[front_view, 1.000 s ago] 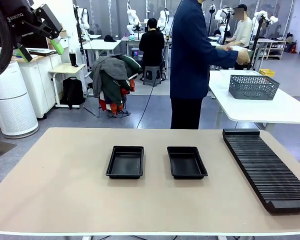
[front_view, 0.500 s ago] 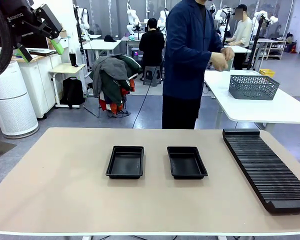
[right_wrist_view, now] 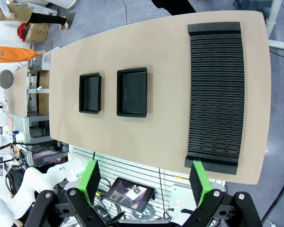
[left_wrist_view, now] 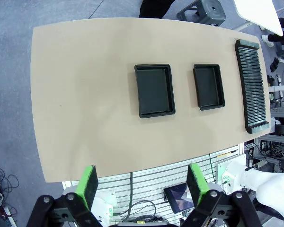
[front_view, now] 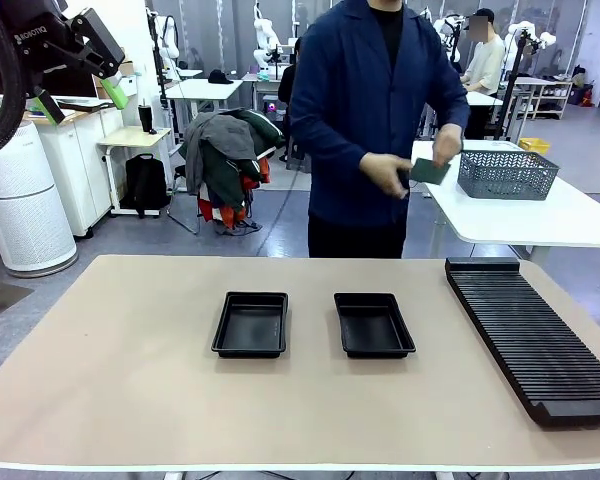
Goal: Inspect and transfer BCBs to ESD trays.
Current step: Pick up the Blank PCB from the PCB Rack and place it in the left ESD tray.
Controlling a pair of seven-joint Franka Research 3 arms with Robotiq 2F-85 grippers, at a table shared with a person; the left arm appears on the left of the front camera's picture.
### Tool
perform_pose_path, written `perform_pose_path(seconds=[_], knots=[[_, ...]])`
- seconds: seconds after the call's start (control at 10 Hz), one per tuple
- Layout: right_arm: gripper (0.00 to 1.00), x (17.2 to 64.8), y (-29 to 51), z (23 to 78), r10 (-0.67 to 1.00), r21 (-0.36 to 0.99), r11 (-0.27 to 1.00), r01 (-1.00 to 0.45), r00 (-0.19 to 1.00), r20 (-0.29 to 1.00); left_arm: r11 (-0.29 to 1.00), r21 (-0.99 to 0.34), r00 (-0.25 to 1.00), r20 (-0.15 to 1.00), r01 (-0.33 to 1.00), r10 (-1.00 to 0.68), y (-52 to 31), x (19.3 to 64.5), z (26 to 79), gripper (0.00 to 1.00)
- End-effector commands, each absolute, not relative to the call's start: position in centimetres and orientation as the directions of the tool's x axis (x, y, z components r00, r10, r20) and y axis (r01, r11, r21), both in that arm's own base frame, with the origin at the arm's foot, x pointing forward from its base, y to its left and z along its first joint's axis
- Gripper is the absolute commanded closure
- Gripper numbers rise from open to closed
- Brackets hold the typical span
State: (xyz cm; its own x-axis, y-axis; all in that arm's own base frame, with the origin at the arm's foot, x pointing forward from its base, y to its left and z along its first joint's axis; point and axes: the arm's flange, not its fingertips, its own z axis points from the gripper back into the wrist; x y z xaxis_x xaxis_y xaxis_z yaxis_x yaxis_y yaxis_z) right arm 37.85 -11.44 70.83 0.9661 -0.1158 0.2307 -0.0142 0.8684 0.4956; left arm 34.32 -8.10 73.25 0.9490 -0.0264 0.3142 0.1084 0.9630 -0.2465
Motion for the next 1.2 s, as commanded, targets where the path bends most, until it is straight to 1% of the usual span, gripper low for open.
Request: perform_pose_path(seconds=[0.0, 1.1], knots=[[0.00, 37.84, -11.44, 70.76, -0.115, 0.496, 0.868, -0.014, 0.966, 0.230, 0.963, -0.247, 0.949, 0.315, 0.108, -0.025, -8.10, 34.29, 73.28, 0.00], [0.00, 37.84, -11.44, 70.76, -0.115, 0.496, 0.868, -0.014, 0.966, 0.230, 0.963, -0.247, 0.949, 0.315, 0.108, -0.025, -8.10, 34.29, 73.28, 0.00]])
